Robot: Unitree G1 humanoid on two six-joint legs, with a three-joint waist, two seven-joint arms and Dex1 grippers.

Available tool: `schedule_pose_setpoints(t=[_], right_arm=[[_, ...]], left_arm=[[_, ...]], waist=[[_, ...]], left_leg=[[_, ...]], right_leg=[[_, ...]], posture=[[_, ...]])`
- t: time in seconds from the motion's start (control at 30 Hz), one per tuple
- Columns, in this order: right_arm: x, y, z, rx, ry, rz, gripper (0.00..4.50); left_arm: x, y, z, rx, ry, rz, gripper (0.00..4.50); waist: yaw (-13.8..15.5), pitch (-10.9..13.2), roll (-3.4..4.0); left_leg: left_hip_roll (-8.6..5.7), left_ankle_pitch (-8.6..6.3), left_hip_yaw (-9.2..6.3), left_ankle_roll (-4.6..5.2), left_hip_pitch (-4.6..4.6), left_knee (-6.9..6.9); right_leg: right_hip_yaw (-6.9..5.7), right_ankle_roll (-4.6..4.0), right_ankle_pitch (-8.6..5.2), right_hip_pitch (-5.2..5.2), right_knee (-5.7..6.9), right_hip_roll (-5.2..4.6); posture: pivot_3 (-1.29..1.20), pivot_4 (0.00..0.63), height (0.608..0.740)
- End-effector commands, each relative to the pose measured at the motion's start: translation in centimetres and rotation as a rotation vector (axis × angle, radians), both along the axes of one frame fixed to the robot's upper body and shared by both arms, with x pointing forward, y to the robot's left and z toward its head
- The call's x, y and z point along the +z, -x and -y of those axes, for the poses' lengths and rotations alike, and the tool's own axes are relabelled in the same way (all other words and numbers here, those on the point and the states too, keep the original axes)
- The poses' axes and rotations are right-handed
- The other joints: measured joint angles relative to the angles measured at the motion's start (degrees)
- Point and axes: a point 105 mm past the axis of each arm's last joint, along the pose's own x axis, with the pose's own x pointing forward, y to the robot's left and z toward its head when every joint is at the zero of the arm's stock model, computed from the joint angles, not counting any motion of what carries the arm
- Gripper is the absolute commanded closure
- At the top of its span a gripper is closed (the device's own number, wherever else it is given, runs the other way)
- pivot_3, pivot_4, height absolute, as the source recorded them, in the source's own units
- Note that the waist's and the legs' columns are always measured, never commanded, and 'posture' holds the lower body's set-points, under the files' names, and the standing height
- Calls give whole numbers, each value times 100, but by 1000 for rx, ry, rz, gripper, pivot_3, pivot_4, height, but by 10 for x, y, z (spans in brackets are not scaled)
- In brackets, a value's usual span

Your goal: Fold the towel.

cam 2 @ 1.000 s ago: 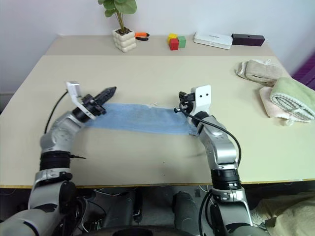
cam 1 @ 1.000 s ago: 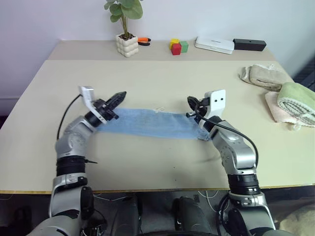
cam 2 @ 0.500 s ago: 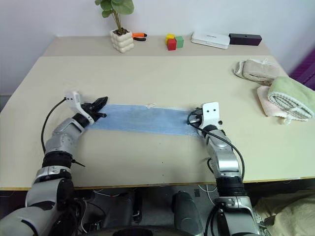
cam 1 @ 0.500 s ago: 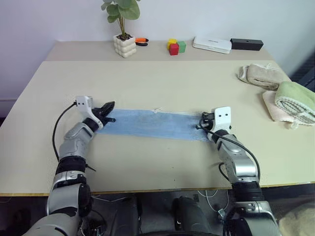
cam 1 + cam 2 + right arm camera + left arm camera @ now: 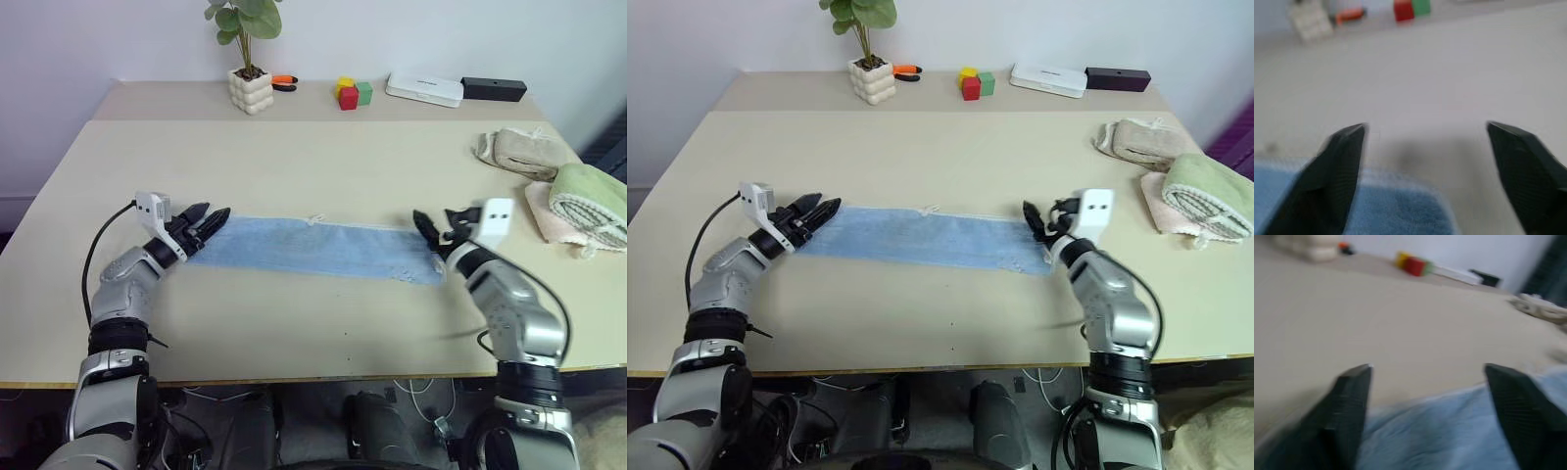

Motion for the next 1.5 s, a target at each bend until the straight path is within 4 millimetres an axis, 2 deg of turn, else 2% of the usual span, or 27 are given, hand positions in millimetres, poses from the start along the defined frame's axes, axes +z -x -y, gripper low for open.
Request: schedule_pose_setpoints(t=[0.03,0.1,0.27,0.37,0.5,0.57,0.73,1.1,1.2,1.43,1.5], right_arm=[[20,28,-4,156,-184,3,0],[16,44,-1,208,-245,-58,0],[-12,77,6,206,-289,-226,0],[-21,91,7,182,-345,-268,0],[-34,101,-4,173,-349,-326,0],[-40,102,-8,161,-349,-352,0],[-46,85,-2,37,-452,-359,0],[-57,62,-21,15,-532,-419,0],[-56,54,-24,12,-557,-420,832],[-53,42,-16,-33,-533,-400,4458],[-50,39,-9,-59,-524,-381,4458]], left_arm=[[21,10,3,-112,-39,86,30],[28,19,6,-214,-35,110,30],[38,42,12,-422,20,106,30],[43,48,14,-484,32,114,30],[47,58,15,-571,45,112,30],[46,60,15,-597,20,113,30],[41,58,12,-597,-51,103,30],[37,60,13,-567,-58,109,30],[37,61,14,-551,-62,117,0],[36,63,12,-528,-63,121,0],[36,63,13,-524,-61,124,0]], waist=[[-20,0,1],[-25,0,1],[-26,-1,1],[-23,-1,0],[-30,-1,0],[-31,-1,0],[-29,-2,-2],[-63,-10,-14],[-61,-11,-15],[-57,-18,-28],[-47,-19,-29]], left_leg=[[0,0,0,0,1,-1],[1,0,0,0,3,-2],[1,-1,-2,2,2,-2],[1,-2,-4,3,2,-2],[0,-2,-8,4,2,-1],[0,-3,-8,5,2,-1],[0,-3,-10,5,2,-1],[1,-4,-15,6,4,-1],[2,-4,-15,7,4,-2],[3,-4,-15,7,4,-2],[3,-4,-15,7,6,-2]], right_leg=[[0,0,0,0,0,0],[0,0,0,1,1,0],[0,-2,-1,1,-2,0],[0,-2,-1,2,-2,0],[0,-2,-1,3,-2,0],[0,-2,-1,3,-2,0],[0,-2,-1,4,-4,0],[-3,-3,-1,10,-7,1],[-3,-3,-1,10,-7,1],[-4,-3,-1,10,-7,2],[-4,-3,-1,16,-10,1]], posture=[[0,150,735],[0,150,735],[0,150,735],[0,150,735],[0,150,735],[0,150,735],[0,150,735],[0,150,735],[0,150,735],[0,150,735],[0,150,735]])
